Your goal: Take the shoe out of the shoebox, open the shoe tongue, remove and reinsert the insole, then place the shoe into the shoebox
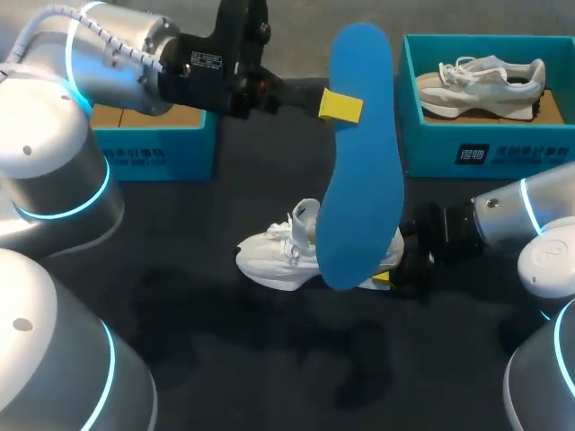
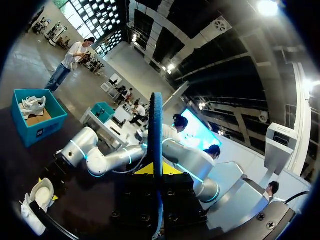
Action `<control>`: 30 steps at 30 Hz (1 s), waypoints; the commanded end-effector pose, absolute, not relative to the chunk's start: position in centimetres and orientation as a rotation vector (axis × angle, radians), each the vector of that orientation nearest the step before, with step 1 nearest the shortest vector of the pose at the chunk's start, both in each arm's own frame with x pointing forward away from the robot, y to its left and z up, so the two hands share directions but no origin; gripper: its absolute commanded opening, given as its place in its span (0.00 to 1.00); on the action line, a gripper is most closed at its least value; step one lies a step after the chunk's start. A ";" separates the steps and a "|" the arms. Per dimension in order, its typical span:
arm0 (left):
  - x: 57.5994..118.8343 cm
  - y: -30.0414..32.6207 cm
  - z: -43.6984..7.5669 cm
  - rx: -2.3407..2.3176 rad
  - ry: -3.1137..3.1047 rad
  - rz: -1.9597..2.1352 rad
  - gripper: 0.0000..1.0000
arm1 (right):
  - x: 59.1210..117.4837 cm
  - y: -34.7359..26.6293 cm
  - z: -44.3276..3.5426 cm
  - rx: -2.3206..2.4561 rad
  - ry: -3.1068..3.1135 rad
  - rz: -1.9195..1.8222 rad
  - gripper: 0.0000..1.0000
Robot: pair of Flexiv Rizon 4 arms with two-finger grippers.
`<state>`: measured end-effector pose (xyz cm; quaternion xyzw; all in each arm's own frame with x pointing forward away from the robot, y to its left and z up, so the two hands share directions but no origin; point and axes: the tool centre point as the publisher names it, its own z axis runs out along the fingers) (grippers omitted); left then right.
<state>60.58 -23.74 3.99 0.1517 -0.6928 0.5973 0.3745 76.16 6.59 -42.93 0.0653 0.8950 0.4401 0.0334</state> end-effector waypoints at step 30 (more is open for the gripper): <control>60.5 -23.7 3.9 0.389 -1.774 1.530 0.00 | 75.0 4.5 -39.8 0.308 2.914 0.918 1.00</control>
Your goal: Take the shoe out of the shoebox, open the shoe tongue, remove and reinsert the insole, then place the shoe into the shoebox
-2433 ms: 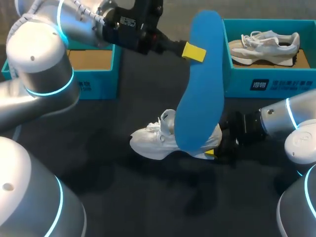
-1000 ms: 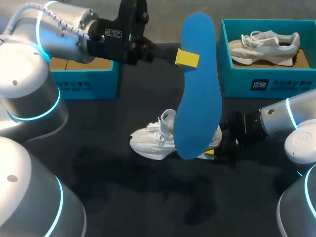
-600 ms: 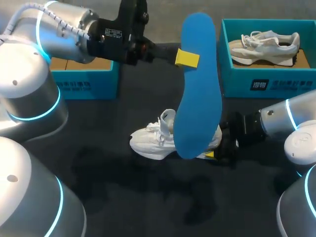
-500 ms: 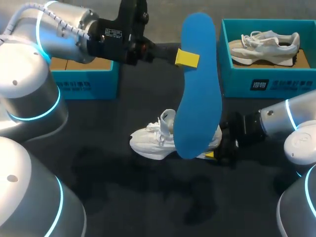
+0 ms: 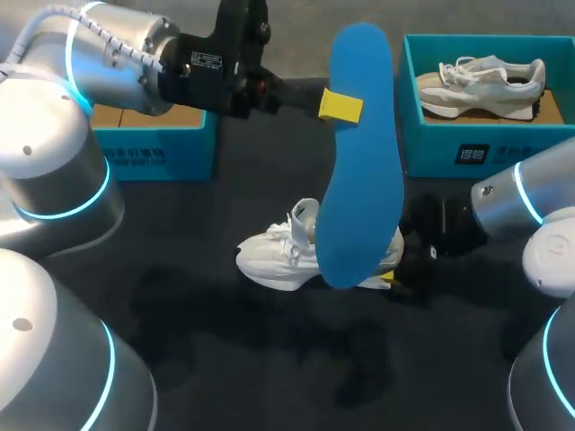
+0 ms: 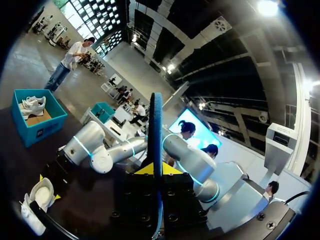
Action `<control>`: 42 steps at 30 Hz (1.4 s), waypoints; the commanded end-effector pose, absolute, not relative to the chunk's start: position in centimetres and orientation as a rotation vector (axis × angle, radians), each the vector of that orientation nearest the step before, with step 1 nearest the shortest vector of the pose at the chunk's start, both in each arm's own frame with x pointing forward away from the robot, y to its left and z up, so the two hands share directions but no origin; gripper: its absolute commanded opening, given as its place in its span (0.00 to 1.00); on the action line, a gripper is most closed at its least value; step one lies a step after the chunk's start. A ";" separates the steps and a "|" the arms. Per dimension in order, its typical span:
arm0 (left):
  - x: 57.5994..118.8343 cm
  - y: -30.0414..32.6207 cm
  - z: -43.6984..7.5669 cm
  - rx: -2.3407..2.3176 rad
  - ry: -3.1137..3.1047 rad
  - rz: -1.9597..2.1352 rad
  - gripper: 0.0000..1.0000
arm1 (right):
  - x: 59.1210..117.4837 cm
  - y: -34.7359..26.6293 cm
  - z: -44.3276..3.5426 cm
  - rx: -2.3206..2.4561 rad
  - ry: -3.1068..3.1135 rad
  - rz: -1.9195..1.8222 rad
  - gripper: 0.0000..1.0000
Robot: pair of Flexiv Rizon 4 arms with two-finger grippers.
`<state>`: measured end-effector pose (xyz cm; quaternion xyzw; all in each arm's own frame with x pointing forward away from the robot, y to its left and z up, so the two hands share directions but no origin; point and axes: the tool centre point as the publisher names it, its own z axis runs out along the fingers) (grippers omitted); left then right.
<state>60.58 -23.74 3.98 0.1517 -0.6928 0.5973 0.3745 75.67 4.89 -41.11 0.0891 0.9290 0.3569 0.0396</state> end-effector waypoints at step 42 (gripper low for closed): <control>60.5 -23.7 3.9 0.389 -1.774 1.530 0.00 | 75.8 4.8 -34.4 0.448 3.034 0.150 1.00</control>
